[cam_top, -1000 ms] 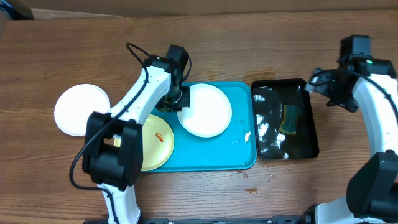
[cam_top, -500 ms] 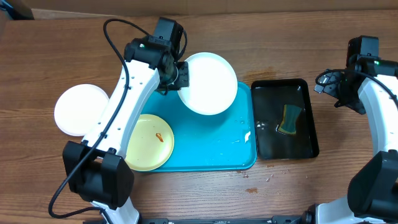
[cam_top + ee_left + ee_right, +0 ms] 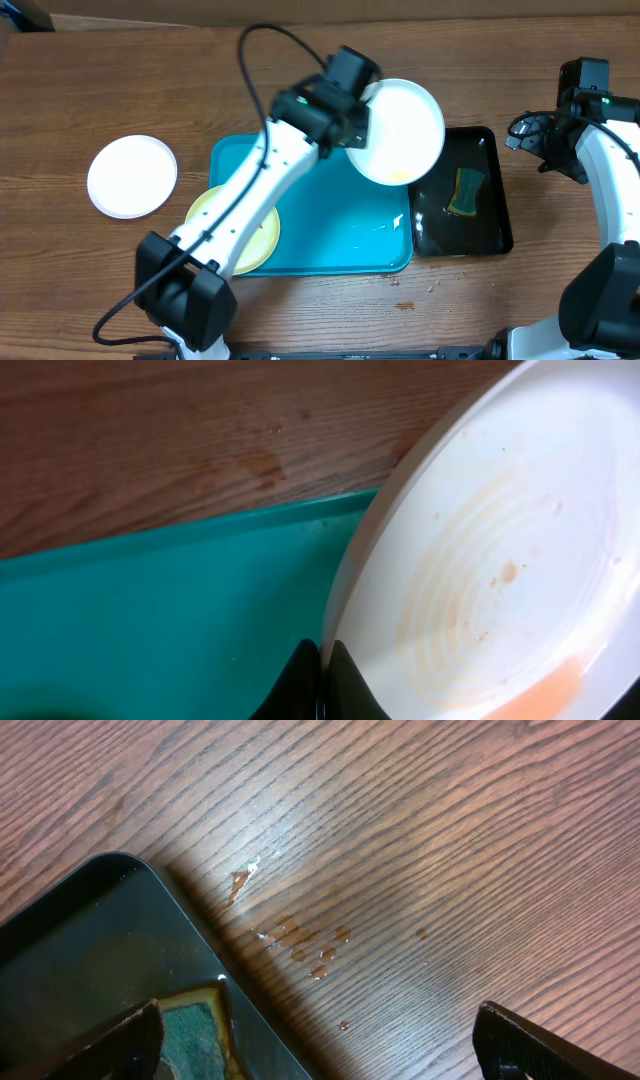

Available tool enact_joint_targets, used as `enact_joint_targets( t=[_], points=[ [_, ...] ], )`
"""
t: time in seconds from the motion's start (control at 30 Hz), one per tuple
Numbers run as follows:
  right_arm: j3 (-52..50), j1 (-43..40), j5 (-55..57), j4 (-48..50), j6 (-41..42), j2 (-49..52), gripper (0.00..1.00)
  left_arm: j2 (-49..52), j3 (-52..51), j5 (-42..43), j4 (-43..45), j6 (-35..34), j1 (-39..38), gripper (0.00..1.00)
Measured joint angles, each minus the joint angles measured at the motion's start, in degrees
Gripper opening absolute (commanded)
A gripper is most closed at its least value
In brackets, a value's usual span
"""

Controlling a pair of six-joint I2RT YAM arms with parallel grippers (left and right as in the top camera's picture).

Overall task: Clean dirty plates on tray and stack at the side
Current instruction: 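Lift the white plate off the teal tray with the left gripper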

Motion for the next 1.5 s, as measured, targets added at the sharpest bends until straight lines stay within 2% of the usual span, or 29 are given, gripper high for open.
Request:
enact_joint_targets(
  t=[0.43, 0.77, 0.97, 1.2, 1.5],
  points=[
    [0.0, 0.0, 0.0, -0.02, 0.04, 0.02, 1.0, 0.0, 0.0, -30.23, 3.15, 1.03, -16.41, 0.04],
    [0.0, 0.0, 0.02, 0.02, 0.02, 0.02, 1.0, 0.0, 0.0, -47.36, 8.22, 7.28, -25.92, 0.04],
    [0.0, 0.0, 0.0, 0.0, 0.02, 0.02, 1.0, 0.0, 0.0, -53.66, 11.8, 12.72, -29.11, 0.04],
    [0.0, 0.0, 0.02, 0.0, 0.0, 0.02, 1.0, 0.0, 0.0, -56.46, 14.19, 17.57, -29.81, 0.04],
    [0.0, 0.0, 0.02, 0.0, 0.0, 0.02, 1.0, 0.0, 0.0, -57.27, 14.27, 18.73, -29.81, 0.04]
  ],
)
